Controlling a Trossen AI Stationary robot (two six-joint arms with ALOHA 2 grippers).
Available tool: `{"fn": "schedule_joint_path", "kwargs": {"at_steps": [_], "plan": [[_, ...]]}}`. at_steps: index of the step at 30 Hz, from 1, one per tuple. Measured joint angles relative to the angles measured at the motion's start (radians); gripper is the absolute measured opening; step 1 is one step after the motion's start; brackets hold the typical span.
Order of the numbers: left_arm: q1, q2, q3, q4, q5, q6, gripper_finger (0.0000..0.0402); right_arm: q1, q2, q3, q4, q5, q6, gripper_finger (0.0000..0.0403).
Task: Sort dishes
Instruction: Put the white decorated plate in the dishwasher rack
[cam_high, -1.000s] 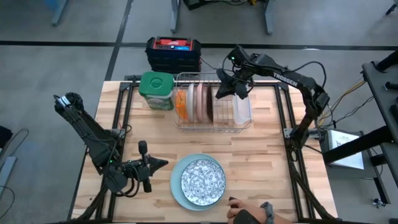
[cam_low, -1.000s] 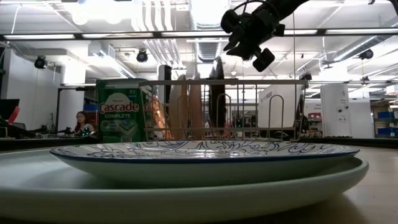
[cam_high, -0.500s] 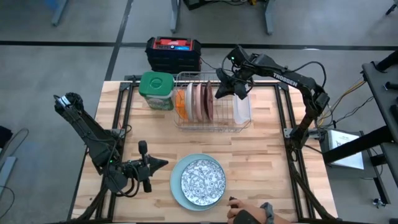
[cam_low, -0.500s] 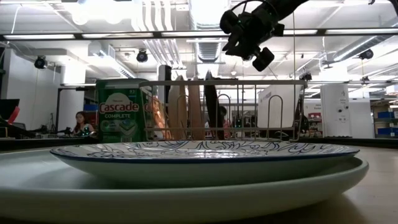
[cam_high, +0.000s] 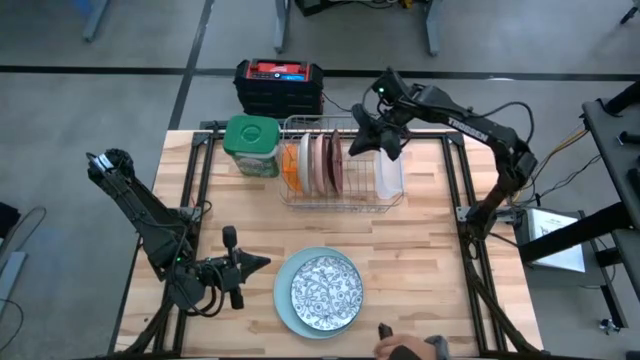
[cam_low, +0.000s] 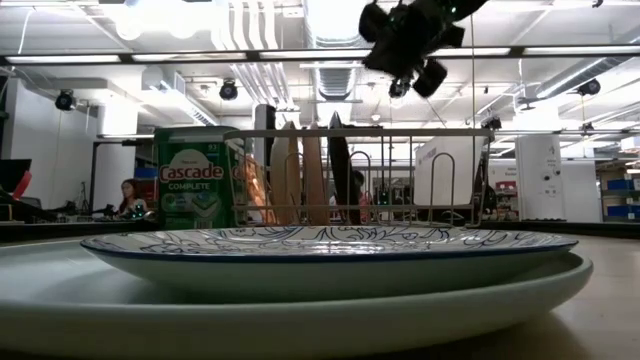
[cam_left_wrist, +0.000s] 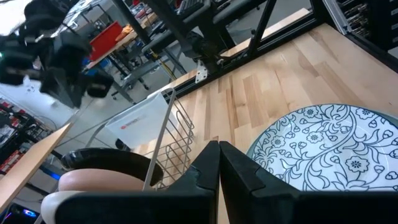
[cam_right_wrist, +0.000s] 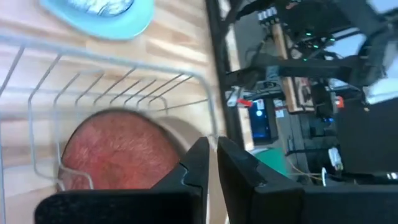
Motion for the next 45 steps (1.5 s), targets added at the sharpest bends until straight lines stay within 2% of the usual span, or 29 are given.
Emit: {"fn": "schedule_joint_path", "kwargs": {"at_steps": [3,10,12,14,16,19,22,26,28,33,38,41,45], "plan": [[0.002,0.000,0.000,0.000,0.000,0.000,0.0000,0.008,-0.038,0.000,0.039,-0.038,0.187,0.0023],[0.064,0.000,-0.005,-0.001,0.001,0.016,0.0000,0.024,-0.146,0.001,0.337,-0.043,1.057,0.0023],[0.104,0.000,-0.007,-0.002,0.028,0.016,0.0000,0.024,-0.166,0.001,0.370,-0.043,1.244,0.0023],[0.145,0.000,-0.008,-0.001,0.103,0.007,0.0000,0.024,-0.182,0.001,0.352,-0.042,1.394,0.0019],[0.184,0.000,-0.007,-0.001,0.223,-0.005,0.0000,0.026,-0.192,0.001,0.269,-0.042,1.485,0.0013],[0.203,0.000,-0.005,0.001,0.376,-0.015,0.0000,0.044,-0.194,-0.007,0.093,-0.036,1.497,0.0003],[0.204,0.004,-0.005,0.002,0.427,-0.030,0.0000,0.083,-0.194,-0.038,-0.053,-0.036,1.488,0.0002],[0.203,0.025,-0.006,0.002,0.439,-0.069,0.0000,0.167,-0.206,-0.151,-0.047,-0.018,1.570,0.0001],[0.202,0.053,-0.006,-0.001,0.441,-0.105,0.0000,0.219,-0.218,-0.201,-0.020,0.061,1.648,0.0001],[0.191,0.174,-0.007,0.001,0.448,-0.197,0.0000,0.372,-0.266,-0.339,-0.007,0.387,1.869,0.0000],[0.161,0.307,-0.002,-0.001,0.495,-0.311,0.0000,0.552,-0.338,-0.480,0.050,0.612,2.134,0.0000],[0.141,0.362,-0.002,0.001,0.501,-0.369,0.0000,0.657,-0.376,-0.577,0.132,0.705,2.276,0.0000],[0.134,0.407,-0.002,0.045,0.499,-0.407,0.0000,0.772,-0.409,-0.703,0.279,0.738,2.444,0.0000]]}}
